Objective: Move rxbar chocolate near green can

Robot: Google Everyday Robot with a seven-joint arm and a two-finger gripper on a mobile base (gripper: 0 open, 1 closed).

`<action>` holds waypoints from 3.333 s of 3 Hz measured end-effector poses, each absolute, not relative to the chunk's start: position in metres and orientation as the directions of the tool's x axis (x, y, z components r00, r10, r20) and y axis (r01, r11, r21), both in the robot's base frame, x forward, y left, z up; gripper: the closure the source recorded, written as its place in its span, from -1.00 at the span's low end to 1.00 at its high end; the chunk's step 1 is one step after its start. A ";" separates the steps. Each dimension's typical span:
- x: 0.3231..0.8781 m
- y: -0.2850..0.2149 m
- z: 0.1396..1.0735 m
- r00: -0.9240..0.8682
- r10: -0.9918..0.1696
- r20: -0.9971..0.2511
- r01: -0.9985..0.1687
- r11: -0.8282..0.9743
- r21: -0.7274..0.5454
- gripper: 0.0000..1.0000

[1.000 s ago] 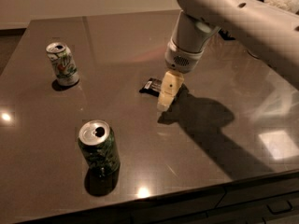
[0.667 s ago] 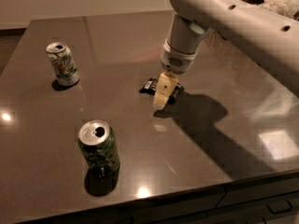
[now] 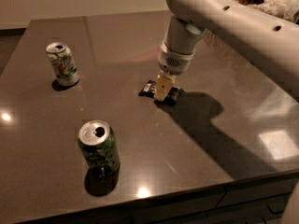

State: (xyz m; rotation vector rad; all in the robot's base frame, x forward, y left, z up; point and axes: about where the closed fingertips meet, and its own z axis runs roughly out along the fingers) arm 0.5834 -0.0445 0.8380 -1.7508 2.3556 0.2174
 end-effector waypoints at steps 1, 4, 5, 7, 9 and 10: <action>0.573 -0.042 0.846 -0.257 -0.934 -0.247 -0.964 0.265 0.001 0.68; 0.491 -0.002 0.847 -0.095 -0.969 -0.229 -0.994 0.080 0.074 1.00; 0.469 0.010 0.842 -0.046 -0.975 -0.219 -0.995 0.026 0.095 1.00; 0.437 0.029 0.847 0.032 -0.978 -0.206 -0.994 -0.053 0.097 0.68; 0.428 0.034 0.846 0.054 -0.980 -0.194 -0.993 -0.072 0.090 -0.25; 0.428 0.034 0.847 0.054 -0.979 -0.195 -0.994 -0.072 0.085 -0.71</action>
Offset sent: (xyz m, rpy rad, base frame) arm -0.0676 0.0178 0.0289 -0.0039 0.0198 0.1471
